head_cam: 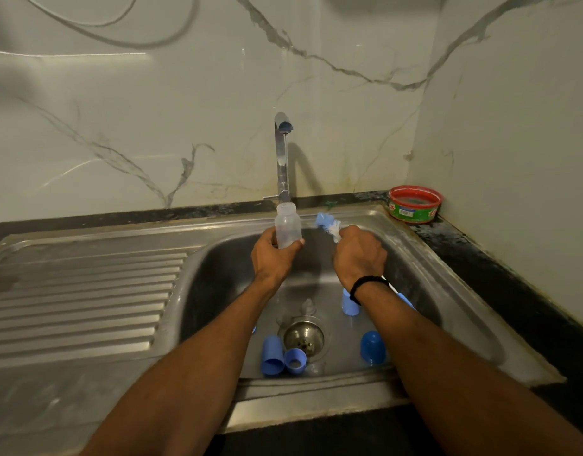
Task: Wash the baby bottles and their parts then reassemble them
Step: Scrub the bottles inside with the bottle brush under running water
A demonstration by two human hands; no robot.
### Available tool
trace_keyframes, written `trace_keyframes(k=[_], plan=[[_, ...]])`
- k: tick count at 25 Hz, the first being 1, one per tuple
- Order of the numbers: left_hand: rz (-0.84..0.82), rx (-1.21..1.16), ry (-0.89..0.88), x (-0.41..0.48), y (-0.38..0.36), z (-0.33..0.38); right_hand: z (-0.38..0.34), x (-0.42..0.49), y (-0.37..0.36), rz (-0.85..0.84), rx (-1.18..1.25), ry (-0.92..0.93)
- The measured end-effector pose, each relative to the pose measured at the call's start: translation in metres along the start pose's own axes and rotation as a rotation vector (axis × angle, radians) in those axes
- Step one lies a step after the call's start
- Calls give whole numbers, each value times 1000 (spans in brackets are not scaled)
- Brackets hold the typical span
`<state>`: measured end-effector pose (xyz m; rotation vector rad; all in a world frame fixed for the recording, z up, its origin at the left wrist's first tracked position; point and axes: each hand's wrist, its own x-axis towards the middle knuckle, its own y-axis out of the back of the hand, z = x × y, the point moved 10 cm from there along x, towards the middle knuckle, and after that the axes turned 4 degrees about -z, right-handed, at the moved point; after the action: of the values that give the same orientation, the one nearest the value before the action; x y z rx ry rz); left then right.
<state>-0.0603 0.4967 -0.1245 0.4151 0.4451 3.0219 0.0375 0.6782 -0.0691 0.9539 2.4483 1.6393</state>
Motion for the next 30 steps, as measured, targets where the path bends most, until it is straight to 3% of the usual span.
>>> trace_keyframes(k=[17, 30], plan=[[38, 41, -12, -5, 4, 1, 1, -12, -8, -5, 125, -24], [40, 37, -37, -3, 4, 3, -8, -11, -9, 3, 41, 18]])
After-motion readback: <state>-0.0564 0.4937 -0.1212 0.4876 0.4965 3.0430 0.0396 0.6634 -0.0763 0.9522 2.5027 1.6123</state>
